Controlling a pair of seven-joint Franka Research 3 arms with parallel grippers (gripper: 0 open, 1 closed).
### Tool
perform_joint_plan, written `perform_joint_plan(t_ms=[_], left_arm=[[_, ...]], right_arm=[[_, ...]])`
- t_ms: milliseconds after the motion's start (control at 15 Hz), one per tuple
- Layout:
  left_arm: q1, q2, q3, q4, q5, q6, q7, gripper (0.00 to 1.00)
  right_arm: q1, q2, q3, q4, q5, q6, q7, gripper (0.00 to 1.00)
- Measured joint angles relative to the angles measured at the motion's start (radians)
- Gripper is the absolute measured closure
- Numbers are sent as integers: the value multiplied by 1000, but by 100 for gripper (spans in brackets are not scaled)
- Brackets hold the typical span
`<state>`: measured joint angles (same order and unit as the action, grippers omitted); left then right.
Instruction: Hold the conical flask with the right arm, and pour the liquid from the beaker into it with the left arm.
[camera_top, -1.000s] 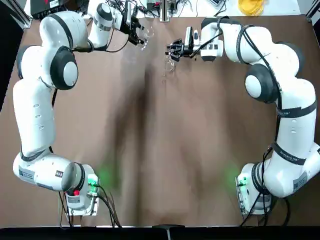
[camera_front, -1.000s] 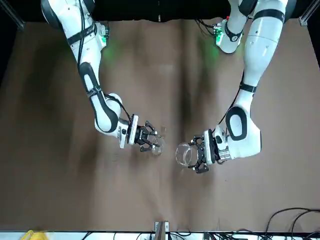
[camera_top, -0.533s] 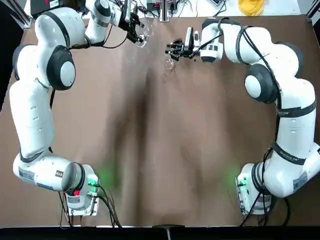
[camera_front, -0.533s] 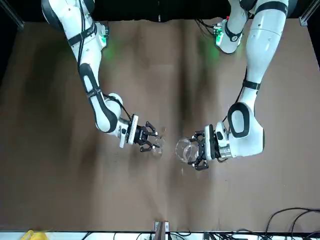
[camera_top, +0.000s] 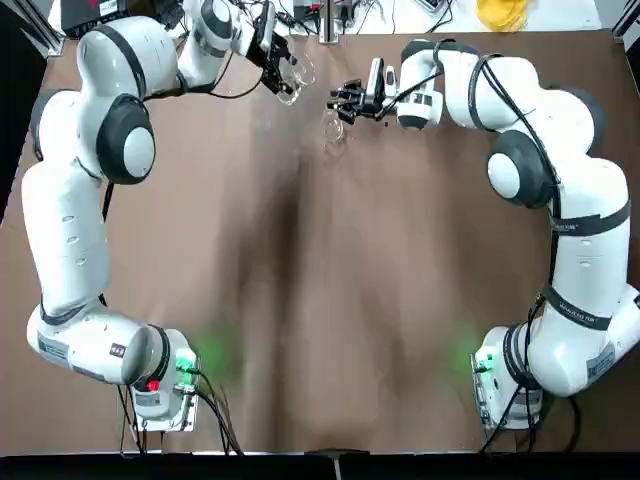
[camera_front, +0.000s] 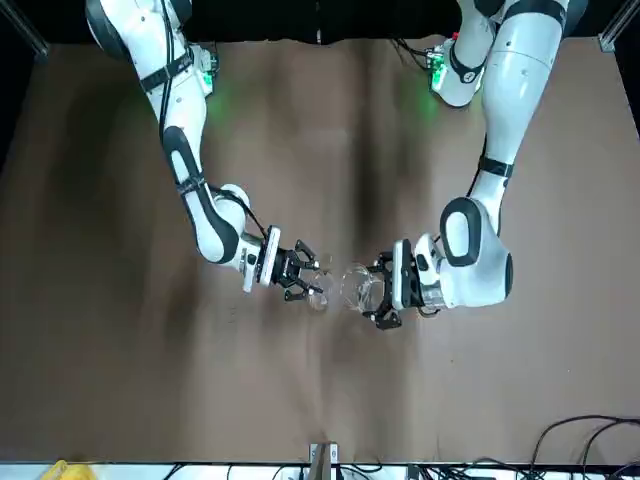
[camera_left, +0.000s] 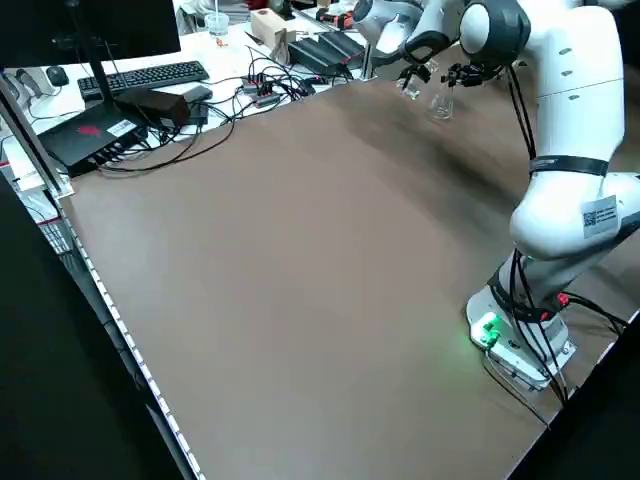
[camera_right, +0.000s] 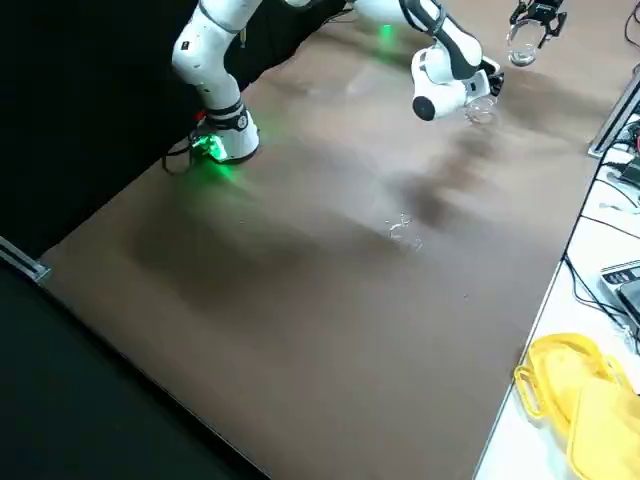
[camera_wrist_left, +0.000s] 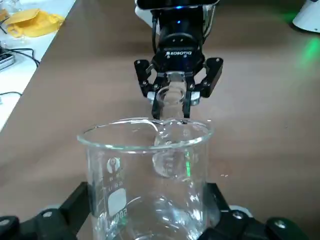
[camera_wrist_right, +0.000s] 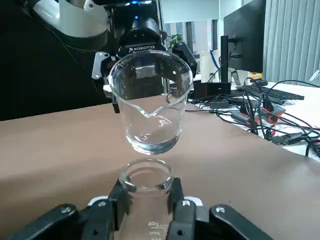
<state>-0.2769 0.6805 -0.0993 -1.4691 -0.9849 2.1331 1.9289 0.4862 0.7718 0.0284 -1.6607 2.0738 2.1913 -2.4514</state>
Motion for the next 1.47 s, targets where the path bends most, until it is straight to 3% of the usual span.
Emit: perform_joint_plan(t_ms=[1467], left_arm=[[-95,-44,3,0,212,1,-191,4]], right_arm=[[46,0,0,7,14,20,-15,61]])
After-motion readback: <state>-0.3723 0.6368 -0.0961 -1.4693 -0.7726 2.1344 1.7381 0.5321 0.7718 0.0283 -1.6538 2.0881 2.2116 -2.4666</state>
